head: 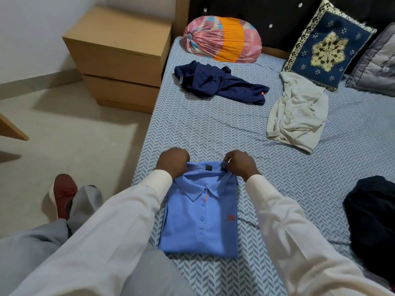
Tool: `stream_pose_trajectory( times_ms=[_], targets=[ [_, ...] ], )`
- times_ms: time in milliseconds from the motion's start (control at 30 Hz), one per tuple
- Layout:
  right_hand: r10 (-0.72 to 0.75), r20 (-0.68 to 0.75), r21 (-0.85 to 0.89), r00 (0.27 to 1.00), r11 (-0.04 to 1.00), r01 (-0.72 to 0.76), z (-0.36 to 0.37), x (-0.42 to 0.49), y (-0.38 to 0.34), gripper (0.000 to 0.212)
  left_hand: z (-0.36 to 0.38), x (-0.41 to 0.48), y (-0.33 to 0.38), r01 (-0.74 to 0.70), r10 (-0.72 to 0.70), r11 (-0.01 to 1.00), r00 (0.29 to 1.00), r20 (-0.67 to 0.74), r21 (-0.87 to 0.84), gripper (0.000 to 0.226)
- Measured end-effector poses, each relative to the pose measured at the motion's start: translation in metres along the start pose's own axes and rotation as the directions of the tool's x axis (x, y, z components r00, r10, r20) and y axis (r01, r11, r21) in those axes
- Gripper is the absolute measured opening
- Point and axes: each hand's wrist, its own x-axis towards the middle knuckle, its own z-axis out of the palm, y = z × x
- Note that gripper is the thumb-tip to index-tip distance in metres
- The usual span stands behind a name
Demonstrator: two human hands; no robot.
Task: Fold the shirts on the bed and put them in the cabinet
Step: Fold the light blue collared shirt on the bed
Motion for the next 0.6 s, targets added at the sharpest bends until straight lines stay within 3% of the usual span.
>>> stream_pose_trajectory(
  times_ms=[133, 267, 367, 533, 600],
  targets=[
    [0.115, -0.056, 0.139, 0.992, 0.984, -0.107, 0.007, -0.008, 0.007, 0.009, 0.001, 0.002, 0.006, 0.077, -0.077, 0.997, 0.996, -0.037, -0.006, 0.009],
    [0.087, -0.086, 0.159, 0.992, 0.985, -0.073, 0.019, -0.018, 0.007, 0.014, 0.006, 0.008, 0.005, 0.131, -0.131, 0.986, 0.991, 0.005, -0.100, 0.018],
    [0.072, -0.162, 0.143, 0.984, 0.989, -0.049, 0.026, -0.019, 0.005, 0.010, 0.010, 0.011, -0.001, 0.182, -0.185, 0.974, 0.983, -0.016, -0.132, 0.012],
    [0.207, -0.181, 0.300, 0.961, 0.943, -0.146, 0.032, -0.033, 0.000, 0.052, 0.022, 0.009, -0.002, 0.271, -0.288, 0.938, 0.956, -0.051, -0.218, 0.023],
    [0.227, -0.118, 0.388, 0.967, 0.907, -0.165, 0.038, -0.041, 0.001, 0.055, 0.024, 0.004, -0.003, 0.301, -0.329, 0.901, 0.943, -0.041, -0.313, 0.020]
  ],
)
